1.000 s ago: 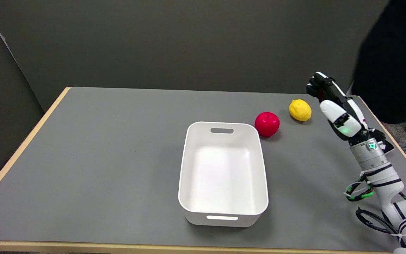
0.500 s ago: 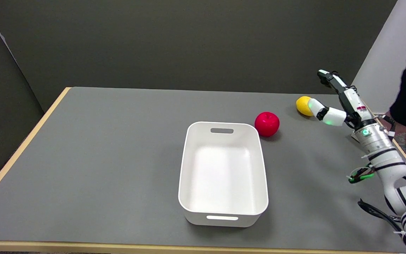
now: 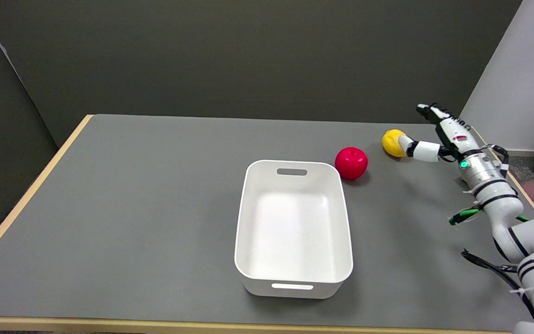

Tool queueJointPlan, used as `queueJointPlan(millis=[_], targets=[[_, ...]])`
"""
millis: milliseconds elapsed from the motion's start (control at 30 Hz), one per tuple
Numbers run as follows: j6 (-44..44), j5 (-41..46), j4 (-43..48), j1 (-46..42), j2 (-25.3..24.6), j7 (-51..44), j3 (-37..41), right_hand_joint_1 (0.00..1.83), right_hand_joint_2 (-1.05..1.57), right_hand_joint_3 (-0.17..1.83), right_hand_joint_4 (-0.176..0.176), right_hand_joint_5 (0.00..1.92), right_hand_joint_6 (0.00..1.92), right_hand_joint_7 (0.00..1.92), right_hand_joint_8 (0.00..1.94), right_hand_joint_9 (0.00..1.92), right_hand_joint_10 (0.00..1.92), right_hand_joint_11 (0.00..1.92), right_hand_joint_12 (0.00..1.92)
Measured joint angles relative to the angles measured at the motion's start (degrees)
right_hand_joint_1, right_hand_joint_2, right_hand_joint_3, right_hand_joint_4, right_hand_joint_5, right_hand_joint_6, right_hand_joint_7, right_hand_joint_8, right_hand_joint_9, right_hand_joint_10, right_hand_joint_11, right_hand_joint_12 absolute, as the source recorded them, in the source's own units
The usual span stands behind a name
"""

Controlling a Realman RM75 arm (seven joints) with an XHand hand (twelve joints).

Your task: Pick up the lemon.

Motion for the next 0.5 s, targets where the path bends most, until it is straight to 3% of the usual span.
queueJointPlan(millis=[500], targets=[[9.07,-0.07,-12.44,9.34,1.38,-5.77,-8.25,0.53,0.65,0.83,-0.094,0.12,0.33,0.18,0.33,0.05,0.70,0.00,0.87]])
